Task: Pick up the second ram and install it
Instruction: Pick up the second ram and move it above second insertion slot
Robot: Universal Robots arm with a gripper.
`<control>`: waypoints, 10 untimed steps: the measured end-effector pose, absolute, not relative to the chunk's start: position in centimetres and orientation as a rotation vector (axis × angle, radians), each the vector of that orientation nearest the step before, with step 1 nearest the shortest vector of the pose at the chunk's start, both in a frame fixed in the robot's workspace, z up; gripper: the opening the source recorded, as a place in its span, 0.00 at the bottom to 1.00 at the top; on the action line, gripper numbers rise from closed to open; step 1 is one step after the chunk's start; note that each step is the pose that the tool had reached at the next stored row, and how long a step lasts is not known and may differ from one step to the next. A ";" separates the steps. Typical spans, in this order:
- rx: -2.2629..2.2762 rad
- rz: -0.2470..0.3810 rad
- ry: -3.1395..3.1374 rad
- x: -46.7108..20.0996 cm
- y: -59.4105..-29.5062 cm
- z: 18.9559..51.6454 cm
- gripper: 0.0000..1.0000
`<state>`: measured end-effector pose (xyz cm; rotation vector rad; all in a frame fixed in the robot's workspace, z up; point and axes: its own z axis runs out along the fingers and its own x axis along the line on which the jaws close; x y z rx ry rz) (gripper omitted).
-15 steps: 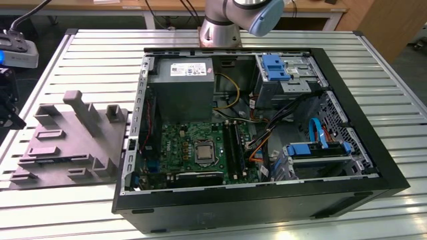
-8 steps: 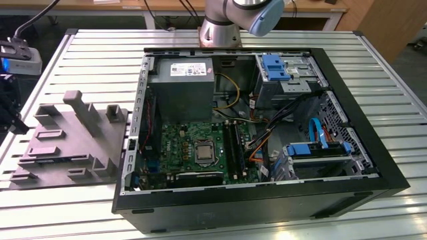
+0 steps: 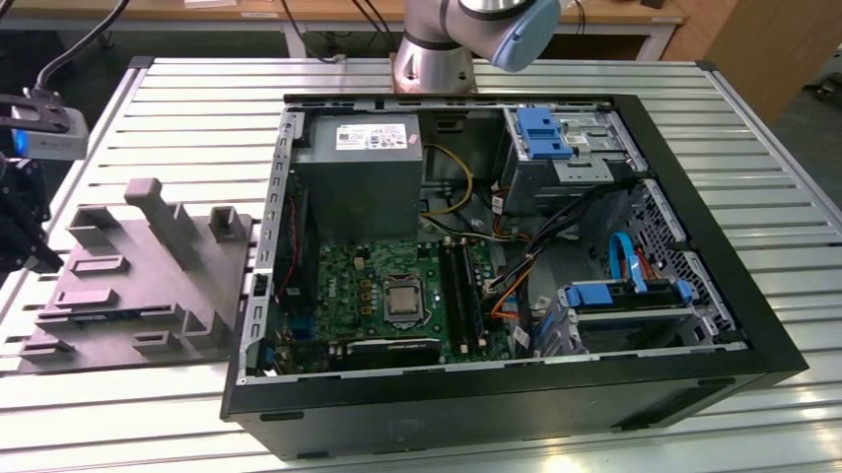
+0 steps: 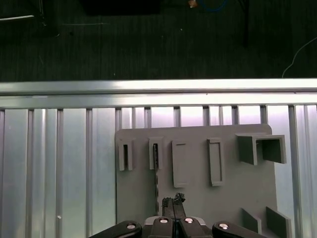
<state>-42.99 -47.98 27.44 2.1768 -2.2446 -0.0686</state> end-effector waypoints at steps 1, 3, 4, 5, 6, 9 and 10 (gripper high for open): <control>2.177 -0.069 -2.244 -43.0 -48.0 27.3 0.10; 2.177 -0.069 -2.244 -42.9 -48.0 27.2 0.10; 2.178 -0.069 -2.244 -42.9 -48.1 27.1 0.10; 2.178 -0.069 -2.244 -42.9 -48.1 27.0 0.10; 2.178 -0.069 -2.243 -42.8 -48.1 27.0 0.10; 2.178 -0.068 -2.243 -42.6 -48.1 26.8 0.10; 2.178 -0.068 -2.243 -42.6 -48.2 26.7 0.10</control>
